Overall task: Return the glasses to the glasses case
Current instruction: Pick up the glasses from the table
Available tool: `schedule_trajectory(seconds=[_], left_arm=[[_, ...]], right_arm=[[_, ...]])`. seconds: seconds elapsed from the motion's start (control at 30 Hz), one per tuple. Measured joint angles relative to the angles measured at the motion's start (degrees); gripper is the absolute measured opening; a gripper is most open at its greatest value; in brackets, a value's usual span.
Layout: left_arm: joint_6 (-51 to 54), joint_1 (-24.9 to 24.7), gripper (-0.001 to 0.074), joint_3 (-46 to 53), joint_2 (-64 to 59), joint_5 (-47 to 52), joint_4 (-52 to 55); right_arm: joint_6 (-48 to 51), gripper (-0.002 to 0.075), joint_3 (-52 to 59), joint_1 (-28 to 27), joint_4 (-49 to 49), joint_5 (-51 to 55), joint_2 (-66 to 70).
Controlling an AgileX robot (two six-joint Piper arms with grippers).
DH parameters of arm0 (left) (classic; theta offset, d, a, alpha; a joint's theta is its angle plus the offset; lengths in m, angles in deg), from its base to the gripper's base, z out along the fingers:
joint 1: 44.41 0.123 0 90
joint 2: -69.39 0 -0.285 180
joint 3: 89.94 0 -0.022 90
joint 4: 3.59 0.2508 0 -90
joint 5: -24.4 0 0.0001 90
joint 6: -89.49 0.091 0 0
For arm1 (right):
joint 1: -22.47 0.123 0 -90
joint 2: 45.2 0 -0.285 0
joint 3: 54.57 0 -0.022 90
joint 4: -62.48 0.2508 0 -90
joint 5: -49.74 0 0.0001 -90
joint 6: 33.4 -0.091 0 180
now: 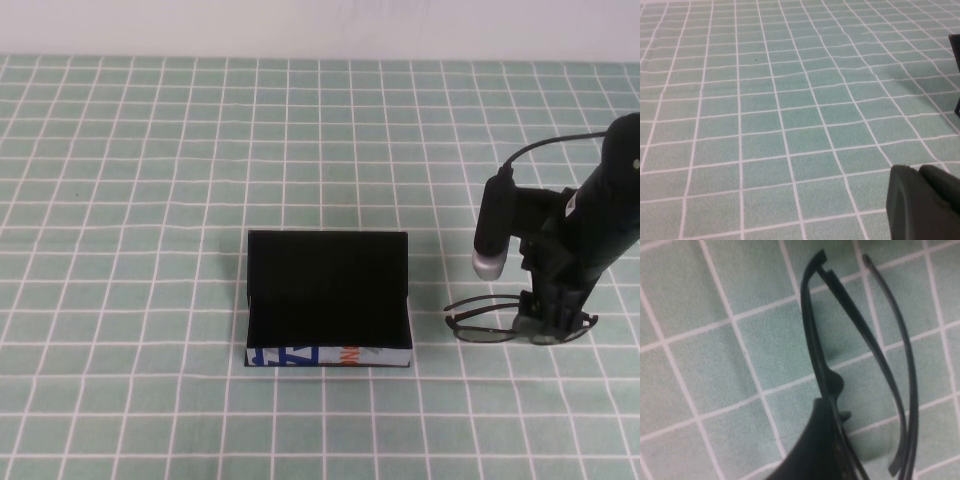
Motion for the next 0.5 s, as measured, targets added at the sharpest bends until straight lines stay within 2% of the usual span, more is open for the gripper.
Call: schedule_trajectory(seconds=[0.5], left_arm=[[0.00, 0.00, -0.0002, 0.00, 0.00, 0.00, 0.13]], right_arm=[[-0.21, 0.0562, 0.00, 0.00, -0.15, -0.21, 3.88]])
